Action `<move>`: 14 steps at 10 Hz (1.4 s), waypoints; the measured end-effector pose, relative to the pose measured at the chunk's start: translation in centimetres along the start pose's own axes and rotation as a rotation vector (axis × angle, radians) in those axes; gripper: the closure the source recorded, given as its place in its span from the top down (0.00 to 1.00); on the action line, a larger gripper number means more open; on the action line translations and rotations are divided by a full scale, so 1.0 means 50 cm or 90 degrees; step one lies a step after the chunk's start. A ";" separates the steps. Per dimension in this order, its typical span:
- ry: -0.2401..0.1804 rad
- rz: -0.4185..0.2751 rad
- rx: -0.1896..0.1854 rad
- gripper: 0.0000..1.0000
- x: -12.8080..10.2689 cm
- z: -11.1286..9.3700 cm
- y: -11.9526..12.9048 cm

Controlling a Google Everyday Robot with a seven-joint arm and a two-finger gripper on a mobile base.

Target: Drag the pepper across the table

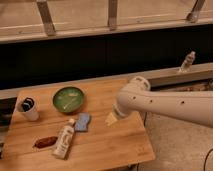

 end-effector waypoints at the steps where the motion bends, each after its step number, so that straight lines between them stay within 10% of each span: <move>1: 0.000 0.000 0.000 0.80 0.000 0.000 0.000; 7: 0.009 -0.107 0.000 0.80 -0.063 -0.014 0.042; 14: 0.035 -0.353 -0.067 0.80 -0.222 0.025 0.325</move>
